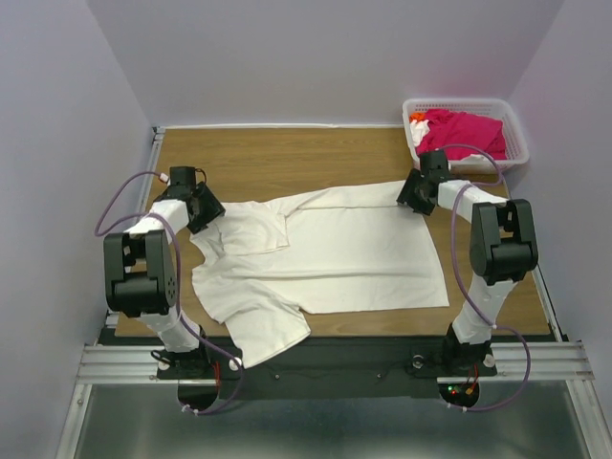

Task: Fold and stack the t-shirts
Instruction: Fold the tshirt

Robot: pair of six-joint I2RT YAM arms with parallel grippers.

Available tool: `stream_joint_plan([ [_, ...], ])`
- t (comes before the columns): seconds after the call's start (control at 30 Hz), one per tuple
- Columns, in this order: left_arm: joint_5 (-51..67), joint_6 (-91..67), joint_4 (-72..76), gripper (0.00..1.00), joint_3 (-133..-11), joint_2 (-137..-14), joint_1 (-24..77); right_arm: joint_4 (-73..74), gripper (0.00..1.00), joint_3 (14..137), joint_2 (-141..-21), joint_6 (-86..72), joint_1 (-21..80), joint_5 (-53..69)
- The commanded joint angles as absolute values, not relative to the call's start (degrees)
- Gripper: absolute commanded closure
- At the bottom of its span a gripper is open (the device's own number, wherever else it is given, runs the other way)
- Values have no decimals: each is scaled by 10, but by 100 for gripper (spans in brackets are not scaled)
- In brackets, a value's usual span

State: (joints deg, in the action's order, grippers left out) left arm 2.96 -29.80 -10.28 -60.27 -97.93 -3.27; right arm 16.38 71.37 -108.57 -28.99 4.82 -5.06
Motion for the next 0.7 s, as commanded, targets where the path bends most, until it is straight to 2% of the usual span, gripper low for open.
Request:
stream_joint_plan([
  [0.0,44,-287,-127,32,-539,-883,-32,154,41,700,-1038,-294,45,-41],
  [0.17,52,-294,-122,33,-486,-839,-16,155,43,687,-1024,-289,44,13],
  [0.33,52,-313,-99,35,-469,-858,-3,156,43,661,-1023,-301,45,54],
  [0.67,25,-335,-72,37,-509,-943,-46,155,43,627,-1038,-338,22,16],
])
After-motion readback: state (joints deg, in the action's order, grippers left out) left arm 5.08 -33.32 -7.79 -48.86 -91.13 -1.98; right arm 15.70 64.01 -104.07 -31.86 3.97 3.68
